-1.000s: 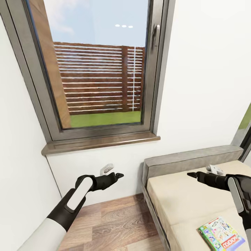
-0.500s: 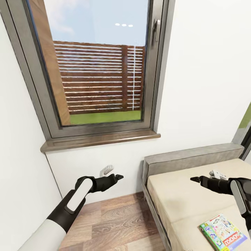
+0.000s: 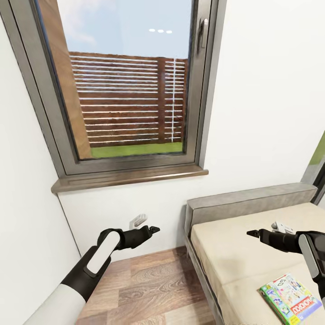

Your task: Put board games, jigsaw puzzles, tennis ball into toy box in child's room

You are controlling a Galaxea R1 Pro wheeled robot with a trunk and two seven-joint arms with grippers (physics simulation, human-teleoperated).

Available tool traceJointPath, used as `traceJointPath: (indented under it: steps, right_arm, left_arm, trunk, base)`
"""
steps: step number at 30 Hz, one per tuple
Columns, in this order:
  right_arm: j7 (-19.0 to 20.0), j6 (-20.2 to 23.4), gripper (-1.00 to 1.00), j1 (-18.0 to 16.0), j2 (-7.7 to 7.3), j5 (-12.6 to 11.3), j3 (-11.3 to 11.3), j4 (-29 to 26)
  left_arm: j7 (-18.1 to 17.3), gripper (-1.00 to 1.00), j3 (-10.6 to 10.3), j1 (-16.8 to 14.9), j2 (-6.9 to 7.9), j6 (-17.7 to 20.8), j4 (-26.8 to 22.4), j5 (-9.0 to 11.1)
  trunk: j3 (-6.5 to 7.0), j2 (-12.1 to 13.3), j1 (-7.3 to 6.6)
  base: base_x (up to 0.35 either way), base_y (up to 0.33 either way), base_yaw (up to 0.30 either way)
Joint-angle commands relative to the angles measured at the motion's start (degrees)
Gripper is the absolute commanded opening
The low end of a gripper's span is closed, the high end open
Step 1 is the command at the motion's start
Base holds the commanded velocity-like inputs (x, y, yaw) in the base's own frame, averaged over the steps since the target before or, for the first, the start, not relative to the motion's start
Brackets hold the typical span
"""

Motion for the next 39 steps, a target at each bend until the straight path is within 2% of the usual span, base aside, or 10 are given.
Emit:
traceJointPath:
  steps: [1, 8, 16, 28, 39]
  right_arm:
    - [0.0, 0.3, 1.00, -0.1, -0.02, -0.2, -0.1, 0.0]
    - [0.0, 0.3, 1.00, -0.1, -0.16, -0.1, -0.1, 0.3]
    - [0.0, 0.3, 1.00, -0.2, -0.98, -0.1, -0.1, 0.5]
    - [0.0, 0.3, 1.00, -0.4, -1.33, -0.1, -0.1, 0.6]
    - [0.0, 0.3, 1.00, -0.5, -1.42, 0.0, -0.1, 0.6]
  left_arm:
    - [0.5, 1.00, -0.1, 0.0, 0.05, 0.0, -0.1, 0.6]
    - [0.5, 1.00, -0.1, 0.0, 0.07, 0.0, 0.1, 0.6]
    - [0.5, 1.00, -0.1, 0.0, 0.05, 0.0, 0.2, 0.6]
    - [0.5, 1.00, -0.2, 0.0, 0.05, 0.0, 0.2, 0.7]
    - [0.5, 1.00, -0.2, 0.0, 0.03, 0.0, 0.2, 0.8]
  trunk:
    - [-0.25, -0.4, 0.22]
    - [-1.50, -3.3, 1.76]
    - [-2.94, -6.5, 3.52]
    - [-5.09, -11.3, 6.15]
    - [-5.09, -11.3, 6.15]
  base:
    - [0.000, 0.000, 0.000]
    - [0.000, 0.000, 0.000]
    - [0.000, 0.000, -0.015]
    - [0.000, 0.000, -0.140]
    - [0.000, 0.000, -0.251]
